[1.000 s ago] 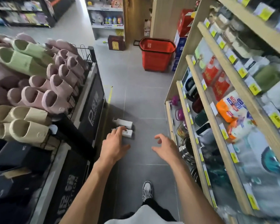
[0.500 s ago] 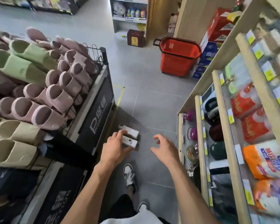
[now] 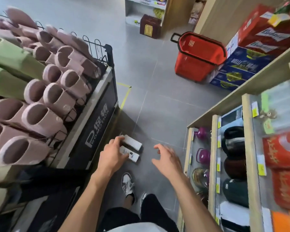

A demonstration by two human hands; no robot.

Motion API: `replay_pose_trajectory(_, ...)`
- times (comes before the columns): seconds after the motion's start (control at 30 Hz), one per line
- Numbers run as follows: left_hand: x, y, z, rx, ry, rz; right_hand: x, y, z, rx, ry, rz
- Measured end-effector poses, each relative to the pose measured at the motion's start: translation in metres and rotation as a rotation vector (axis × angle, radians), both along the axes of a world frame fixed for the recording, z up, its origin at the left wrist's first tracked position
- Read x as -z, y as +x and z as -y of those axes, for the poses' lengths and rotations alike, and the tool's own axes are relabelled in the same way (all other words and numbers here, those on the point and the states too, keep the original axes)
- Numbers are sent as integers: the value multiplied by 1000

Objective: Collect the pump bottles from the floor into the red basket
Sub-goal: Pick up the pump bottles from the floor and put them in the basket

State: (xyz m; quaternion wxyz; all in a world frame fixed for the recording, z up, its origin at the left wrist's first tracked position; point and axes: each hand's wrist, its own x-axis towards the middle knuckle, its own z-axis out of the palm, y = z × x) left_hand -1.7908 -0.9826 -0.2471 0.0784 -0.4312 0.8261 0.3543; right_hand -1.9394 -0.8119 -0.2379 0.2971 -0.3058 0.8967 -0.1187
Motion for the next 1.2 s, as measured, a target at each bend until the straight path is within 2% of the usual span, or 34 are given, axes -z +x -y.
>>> replay_pose_trajectory(0.13,44,-42,31,-75,53,-13,55,-24,27,-56,14,46)
replay_pose_trajectory(0.37,178,-76,78,-212,119,100,205,-66,83,-221,168,159)
replay_pose_trajectory(0.63,340,-73,101,-355,224,198,368,-97,116,-556,311,70)
replay_pose_trajectory(0.77,436,-76,97,-431,314,210,461,-113,133,-601,321,37)
replay_pose_trajectory(0.83,487,-79,88,-531,388,191,509,-117,141,-622,321,18)
replay_pose_trajectory(0.97,592,-85,62,-871,537,155,604,-112,154,-667,345,32)
replay_pose_trajectory(1.2,736,-120,40,-1333,651,18,734,-115,187,-616,309,1)
